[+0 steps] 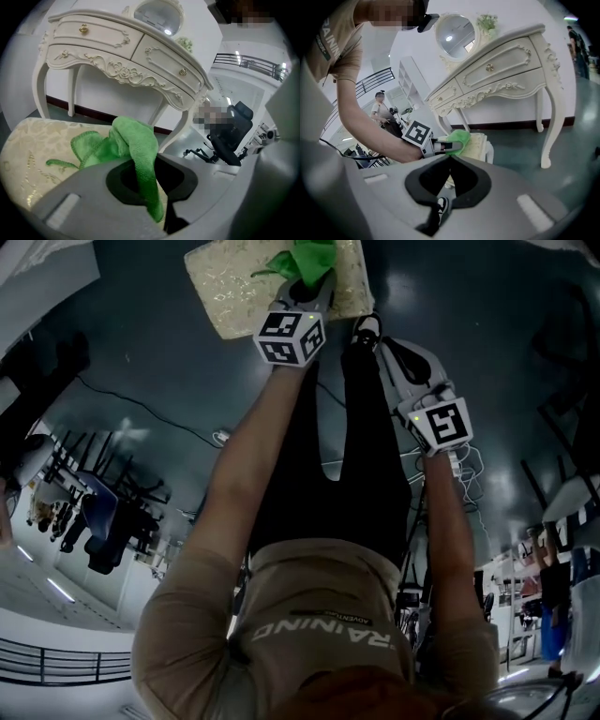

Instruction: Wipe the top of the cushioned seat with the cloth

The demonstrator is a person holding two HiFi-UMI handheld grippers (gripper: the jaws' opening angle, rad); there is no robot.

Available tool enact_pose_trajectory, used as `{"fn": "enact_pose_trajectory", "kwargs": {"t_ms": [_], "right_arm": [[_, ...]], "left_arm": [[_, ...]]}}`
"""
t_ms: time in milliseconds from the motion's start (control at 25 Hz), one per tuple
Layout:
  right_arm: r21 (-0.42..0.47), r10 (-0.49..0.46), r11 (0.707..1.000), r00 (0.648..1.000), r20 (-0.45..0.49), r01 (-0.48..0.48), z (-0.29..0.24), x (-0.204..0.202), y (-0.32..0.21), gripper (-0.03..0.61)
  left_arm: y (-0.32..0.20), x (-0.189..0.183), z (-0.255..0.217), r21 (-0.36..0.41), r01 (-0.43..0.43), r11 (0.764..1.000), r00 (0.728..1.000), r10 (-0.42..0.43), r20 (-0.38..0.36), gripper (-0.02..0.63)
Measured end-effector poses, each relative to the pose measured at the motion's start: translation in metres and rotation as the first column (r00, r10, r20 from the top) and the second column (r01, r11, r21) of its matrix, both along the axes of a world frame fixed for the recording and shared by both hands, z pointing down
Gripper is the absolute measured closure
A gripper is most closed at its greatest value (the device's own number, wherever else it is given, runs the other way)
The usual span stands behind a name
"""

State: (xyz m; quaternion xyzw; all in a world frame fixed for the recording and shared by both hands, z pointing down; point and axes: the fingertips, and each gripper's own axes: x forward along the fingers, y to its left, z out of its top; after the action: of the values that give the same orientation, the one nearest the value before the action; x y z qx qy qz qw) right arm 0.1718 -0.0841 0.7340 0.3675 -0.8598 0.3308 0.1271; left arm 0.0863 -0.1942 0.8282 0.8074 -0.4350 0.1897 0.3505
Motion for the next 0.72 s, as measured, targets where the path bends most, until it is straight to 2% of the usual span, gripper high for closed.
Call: {"fn": "enact_pose_trajectory", "kwargs": {"t_ms": [120, 240, 360, 480, 600, 720], "right_arm": [[-0.004, 0.018, 1.000, 1.000, -0.013, -0.018, 0.005, 0.027, 0.001, 0.577], [-0.028, 0.022, 0.999, 0.996, -0.087, -0.024, 0.016, 0.048, 0.002, 0.577], [-0.029, 0.004, 1.000, 0.990, -0.142, -0.008, 0.023, 0.057, 0.003, 0.577], [-0.040, 0.042, 0.998, 0.988, -0.146, -0.048, 0.028, 0.064, 0.004, 0.577], [-0.050, 0.090, 0.994, 0.983, -0.158, -0.099, 0.032, 0.064, 0.003, 0.577], [-0.037, 0.102, 0.993, 0.982, -0.157, -0.109, 0.026, 0.049, 0.005, 0.577]], "left_arm": [[-0.002, 0.035, 0.002, -0.011, -0.012, 1.000, 1.000, 0.011, -0.019, 0.567], [-0.003, 0.063, 0.002, -0.019, -0.023, 1.000, 0.998, 0.022, -0.050, 0.566], [-0.002, 0.087, -0.003, -0.028, -0.037, 0.999, 0.994, 0.033, -0.104, 0.567], [0.007, 0.108, -0.014, -0.028, -0.051, 0.998, 0.985, 0.045, -0.166, 0.566], [0.017, 0.119, -0.029, 0.000, -0.082, 0.997, 0.976, 0.080, -0.203, 0.566], [0.033, 0.109, -0.038, 0.031, -0.116, 0.993, 0.973, 0.120, -0.195, 0.566]]}}
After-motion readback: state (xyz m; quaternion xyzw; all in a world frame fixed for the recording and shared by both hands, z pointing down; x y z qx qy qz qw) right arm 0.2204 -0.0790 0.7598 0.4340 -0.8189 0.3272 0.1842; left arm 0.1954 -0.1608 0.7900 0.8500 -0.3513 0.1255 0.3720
